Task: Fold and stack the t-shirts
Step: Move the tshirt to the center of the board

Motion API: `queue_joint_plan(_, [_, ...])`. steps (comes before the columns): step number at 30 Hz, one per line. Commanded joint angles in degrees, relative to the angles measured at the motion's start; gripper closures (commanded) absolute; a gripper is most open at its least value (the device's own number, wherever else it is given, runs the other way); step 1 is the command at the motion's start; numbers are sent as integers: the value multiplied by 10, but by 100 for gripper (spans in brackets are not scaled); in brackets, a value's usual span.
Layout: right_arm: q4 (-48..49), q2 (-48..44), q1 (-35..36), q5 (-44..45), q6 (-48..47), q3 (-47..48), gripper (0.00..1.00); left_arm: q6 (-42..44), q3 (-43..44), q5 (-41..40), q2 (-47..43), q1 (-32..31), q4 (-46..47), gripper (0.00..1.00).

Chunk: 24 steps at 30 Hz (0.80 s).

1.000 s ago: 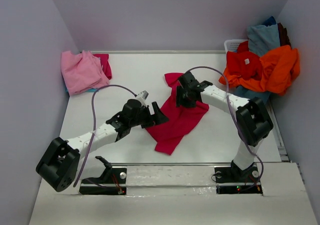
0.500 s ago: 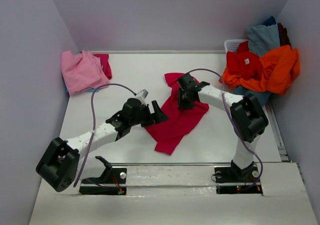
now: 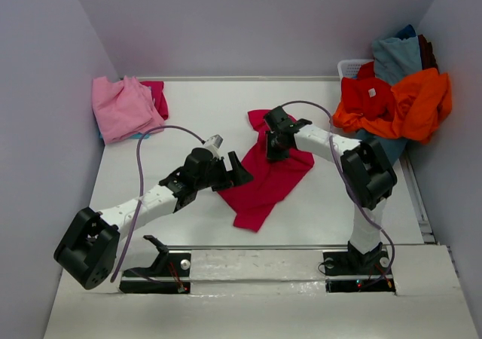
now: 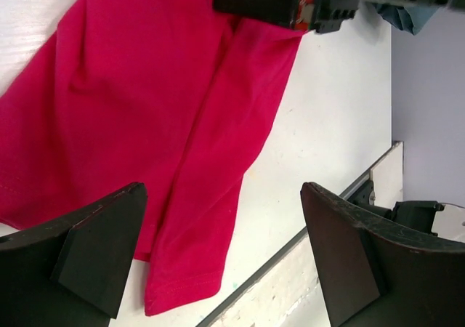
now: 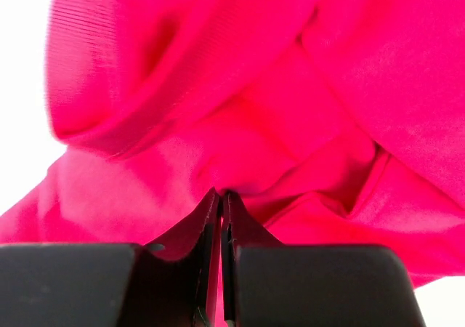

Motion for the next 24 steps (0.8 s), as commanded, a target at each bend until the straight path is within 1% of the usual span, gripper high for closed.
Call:
queue_joint_plan(1, [-30,-34,-3,6,-29,81,93,16,30,-16,-16,-1,9,1])
queue_joint_plan(4, [-55,-90,-3,11,-47,121,93,20,27,-28,-16,-1,12,1])
queue_joint_plan(5, [-58,-91,-3,11,-52,121,93,20,26,-32,-16,-1,12,1])
queue_joint_plan(8, [-90,-154,-3,8,-66,181,93,19,22,-40,-16,-1,15,1])
queue_joint_plan(11, [-131,-183,-3,7,-84,228,93,20,25,-45,-16,-1,16,1])
queue_joint_plan(14, [-165,-216,12,24,-106,291,93,23,27,-55,-20,-1,15,1])
queue_joint_plan(15, [-171,-225,18,48,-112,306,93,23,27,-58,-20,-1,15,1])
queue_joint_plan(17, [-166,-265,31,87,-128,331,93,19,23,-70,-26,-1,19,1])
queue_joint_plan(20, [-142,-327,36,99,-140,339,93,11,14,-75,-29,-1,34,1])
queue_joint_plan(24, [-88,-398,36,90,-157,319,93,6,11,-73,-20,-1,48,1])
